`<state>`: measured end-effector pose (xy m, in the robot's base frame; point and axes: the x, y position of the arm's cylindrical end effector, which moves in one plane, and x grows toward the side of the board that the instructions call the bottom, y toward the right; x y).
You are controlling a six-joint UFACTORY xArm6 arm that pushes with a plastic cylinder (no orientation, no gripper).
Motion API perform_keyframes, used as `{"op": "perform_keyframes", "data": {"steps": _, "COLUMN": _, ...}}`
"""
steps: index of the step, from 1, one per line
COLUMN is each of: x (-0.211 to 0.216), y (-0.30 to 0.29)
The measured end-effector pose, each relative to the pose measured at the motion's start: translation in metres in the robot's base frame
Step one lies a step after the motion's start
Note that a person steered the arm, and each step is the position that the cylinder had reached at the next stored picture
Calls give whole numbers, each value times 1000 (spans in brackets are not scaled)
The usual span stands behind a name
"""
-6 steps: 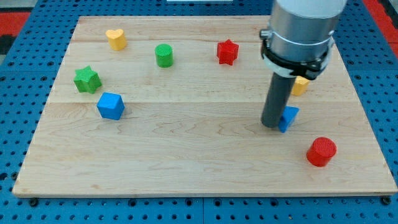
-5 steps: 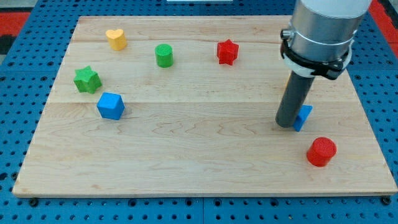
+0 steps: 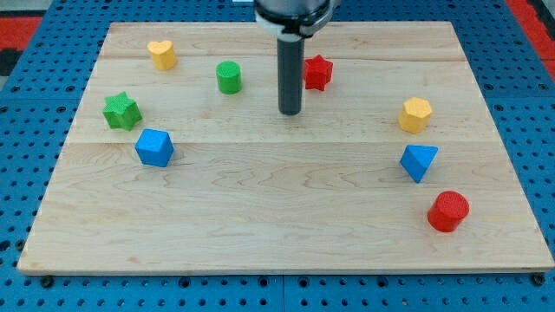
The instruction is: Move the red star diagonally to the top left of the yellow hexagon
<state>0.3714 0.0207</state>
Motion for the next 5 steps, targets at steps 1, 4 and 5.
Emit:
{"op": "perform_keyframes", "data": {"steps": 1, "x": -32, "y": -23}}
{"op": "perform_keyframes", "data": {"steps": 4, "x": -82, "y": 49}}
{"op": "perform_keyframes", "data": {"steps": 5, "x": -98, "y": 67}}
